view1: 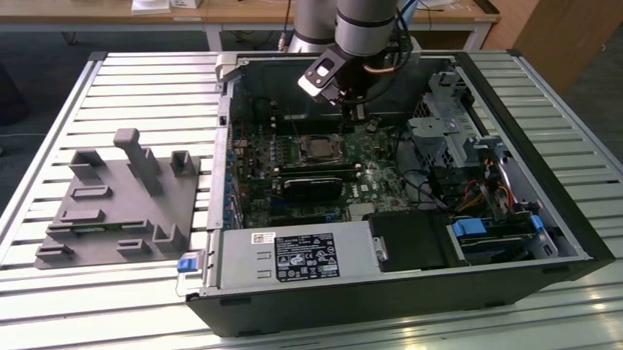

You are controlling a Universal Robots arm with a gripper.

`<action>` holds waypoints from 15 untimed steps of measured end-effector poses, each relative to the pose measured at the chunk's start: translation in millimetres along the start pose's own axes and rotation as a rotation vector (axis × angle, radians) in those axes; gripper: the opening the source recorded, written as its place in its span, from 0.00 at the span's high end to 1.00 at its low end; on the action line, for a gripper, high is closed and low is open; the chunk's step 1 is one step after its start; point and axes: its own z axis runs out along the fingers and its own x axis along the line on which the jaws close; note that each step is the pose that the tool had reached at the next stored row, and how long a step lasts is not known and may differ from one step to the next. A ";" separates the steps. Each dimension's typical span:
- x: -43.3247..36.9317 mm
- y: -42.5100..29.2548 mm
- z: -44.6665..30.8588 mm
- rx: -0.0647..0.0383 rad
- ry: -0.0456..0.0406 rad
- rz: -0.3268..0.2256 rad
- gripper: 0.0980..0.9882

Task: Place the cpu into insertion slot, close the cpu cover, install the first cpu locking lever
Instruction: 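Close the cpu cover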

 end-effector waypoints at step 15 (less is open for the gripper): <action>-0.1 -26.6 12.6 0.000 0.0001 0.000 0.99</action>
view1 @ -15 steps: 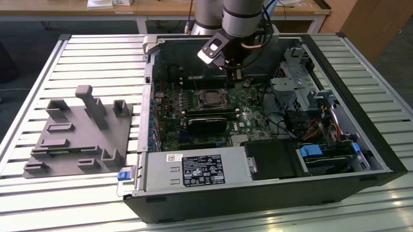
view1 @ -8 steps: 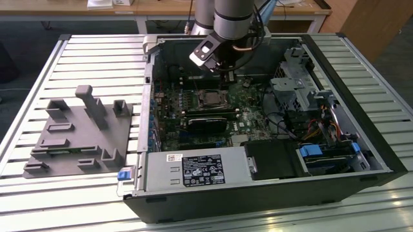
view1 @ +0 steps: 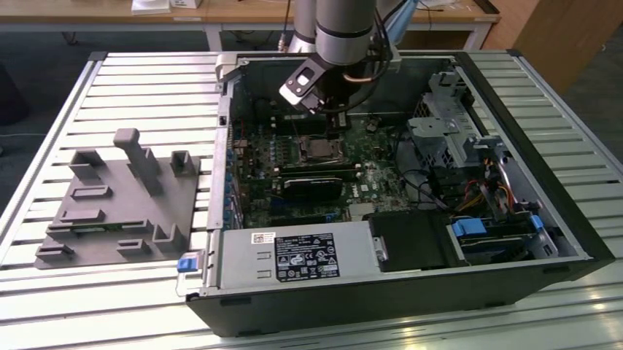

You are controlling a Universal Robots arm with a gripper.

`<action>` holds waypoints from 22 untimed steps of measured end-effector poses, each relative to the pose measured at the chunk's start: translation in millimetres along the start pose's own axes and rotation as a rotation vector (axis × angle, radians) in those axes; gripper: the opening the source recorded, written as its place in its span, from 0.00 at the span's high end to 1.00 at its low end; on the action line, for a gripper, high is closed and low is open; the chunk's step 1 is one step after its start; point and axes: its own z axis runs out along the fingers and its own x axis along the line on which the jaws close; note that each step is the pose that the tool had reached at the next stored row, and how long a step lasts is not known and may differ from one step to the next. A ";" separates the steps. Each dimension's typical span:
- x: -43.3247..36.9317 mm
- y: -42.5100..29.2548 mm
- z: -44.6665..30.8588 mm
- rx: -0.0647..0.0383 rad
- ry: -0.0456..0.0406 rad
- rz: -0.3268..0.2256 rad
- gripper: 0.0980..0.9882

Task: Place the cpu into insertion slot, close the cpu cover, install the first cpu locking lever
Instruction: 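Close the cpu cover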

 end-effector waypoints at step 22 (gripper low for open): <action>0.1 -39.0 12.5 0.000 -0.0001 0.000 0.99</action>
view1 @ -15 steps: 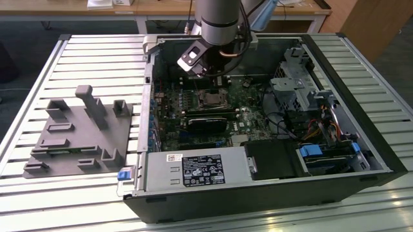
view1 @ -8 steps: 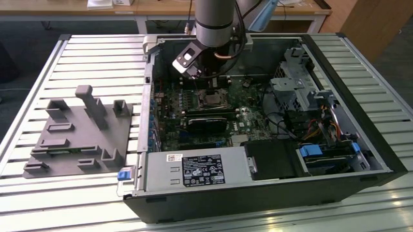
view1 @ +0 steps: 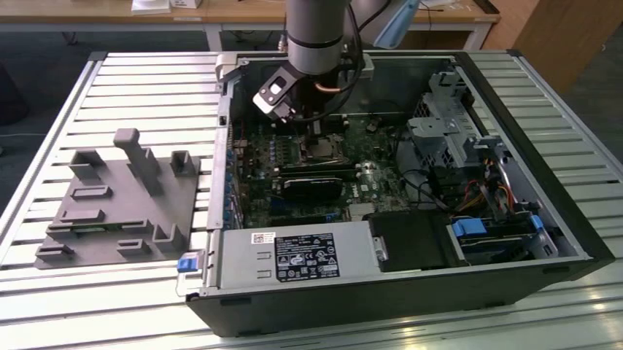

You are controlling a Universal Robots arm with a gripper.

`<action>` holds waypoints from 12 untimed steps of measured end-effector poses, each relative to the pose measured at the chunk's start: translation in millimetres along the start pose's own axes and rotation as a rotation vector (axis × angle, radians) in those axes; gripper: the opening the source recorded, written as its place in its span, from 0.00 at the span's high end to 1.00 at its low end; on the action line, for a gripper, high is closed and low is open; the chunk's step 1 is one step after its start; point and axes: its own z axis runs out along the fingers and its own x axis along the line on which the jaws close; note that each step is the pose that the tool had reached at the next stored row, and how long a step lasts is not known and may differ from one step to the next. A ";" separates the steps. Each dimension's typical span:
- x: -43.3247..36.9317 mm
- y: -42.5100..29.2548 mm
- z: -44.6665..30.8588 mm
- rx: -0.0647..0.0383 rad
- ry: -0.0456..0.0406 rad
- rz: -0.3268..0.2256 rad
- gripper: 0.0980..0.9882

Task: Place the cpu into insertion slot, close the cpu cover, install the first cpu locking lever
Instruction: 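Close the cpu cover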

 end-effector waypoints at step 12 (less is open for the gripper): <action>-0.2 -3.0 6.5 0.000 -0.0002 0.000 0.99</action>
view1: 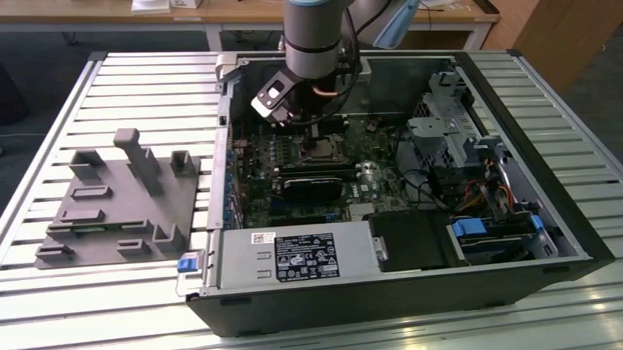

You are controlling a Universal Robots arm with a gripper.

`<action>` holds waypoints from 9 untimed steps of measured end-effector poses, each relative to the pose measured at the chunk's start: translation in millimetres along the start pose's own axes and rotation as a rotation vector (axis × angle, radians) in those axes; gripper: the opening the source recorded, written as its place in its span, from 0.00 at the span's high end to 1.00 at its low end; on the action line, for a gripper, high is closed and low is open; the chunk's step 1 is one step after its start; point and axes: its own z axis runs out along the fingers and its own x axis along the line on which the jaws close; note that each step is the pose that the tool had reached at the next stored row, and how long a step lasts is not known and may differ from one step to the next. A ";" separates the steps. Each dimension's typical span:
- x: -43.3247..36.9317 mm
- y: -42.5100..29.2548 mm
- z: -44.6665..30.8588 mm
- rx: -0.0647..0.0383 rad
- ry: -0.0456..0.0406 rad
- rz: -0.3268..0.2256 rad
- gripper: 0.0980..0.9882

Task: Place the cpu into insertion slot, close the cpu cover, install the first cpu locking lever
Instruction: 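Close the cpu cover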

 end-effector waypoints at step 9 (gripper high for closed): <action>0.0 -0.1 2.2 0.000 0.0000 0.000 0.99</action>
